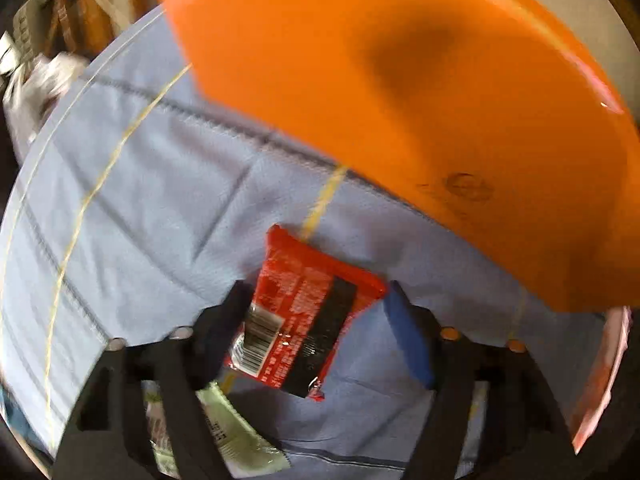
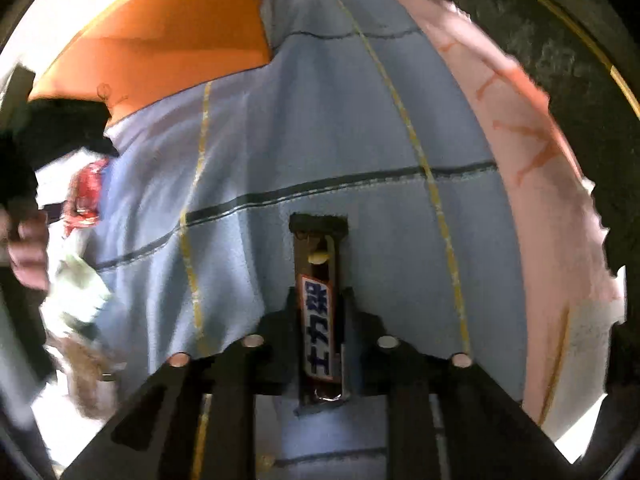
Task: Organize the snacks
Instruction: 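Grasp the red wrapper with the left gripper while the right carries the Snickers bar over the box, then release the red wrapper and Snickers bar into the orange box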
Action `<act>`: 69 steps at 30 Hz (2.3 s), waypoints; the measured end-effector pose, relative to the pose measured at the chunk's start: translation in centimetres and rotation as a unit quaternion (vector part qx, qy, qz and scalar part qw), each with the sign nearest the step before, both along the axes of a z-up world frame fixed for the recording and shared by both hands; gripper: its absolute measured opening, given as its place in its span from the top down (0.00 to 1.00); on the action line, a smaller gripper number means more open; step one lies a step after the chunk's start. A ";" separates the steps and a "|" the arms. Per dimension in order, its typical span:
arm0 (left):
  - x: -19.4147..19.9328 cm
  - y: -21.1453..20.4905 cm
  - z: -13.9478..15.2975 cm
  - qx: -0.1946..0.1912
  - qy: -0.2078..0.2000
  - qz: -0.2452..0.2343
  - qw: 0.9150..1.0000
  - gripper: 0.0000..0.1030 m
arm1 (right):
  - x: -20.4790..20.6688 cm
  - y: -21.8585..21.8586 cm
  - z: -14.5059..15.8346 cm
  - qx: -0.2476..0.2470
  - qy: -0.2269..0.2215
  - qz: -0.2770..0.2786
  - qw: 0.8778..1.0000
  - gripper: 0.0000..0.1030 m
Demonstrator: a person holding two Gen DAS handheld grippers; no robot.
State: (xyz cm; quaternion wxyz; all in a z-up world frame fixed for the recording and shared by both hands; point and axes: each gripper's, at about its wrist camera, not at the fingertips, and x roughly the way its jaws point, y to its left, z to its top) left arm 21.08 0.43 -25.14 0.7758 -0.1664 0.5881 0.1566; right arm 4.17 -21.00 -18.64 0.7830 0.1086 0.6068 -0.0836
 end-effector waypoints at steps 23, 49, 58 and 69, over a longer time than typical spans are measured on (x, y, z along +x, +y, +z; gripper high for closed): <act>-7.3 8.6 19.7 -0.004 -0.155 -0.146 0.977 0.58 | 3.1 2.1 17.4 0.106 -0.214 0.036 0.970 0.83; 5.3 4.8 21.1 0.151 -0.169 -0.218 0.949 0.04 | 17.7 5.8 19.5 -0.014 -0.206 0.079 0.975 0.03; -8.7 13.1 12.8 0.161 -0.071 -0.150 0.973 0.04 | 5.8 14.7 4.8 0.058 -0.021 0.254 0.965 0.03; -19.4 22.4 5.1 0.085 0.042 -0.062 0.994 0.04 | 6.9 18.6 -0.8 0.068 0.035 -0.012 0.997 0.03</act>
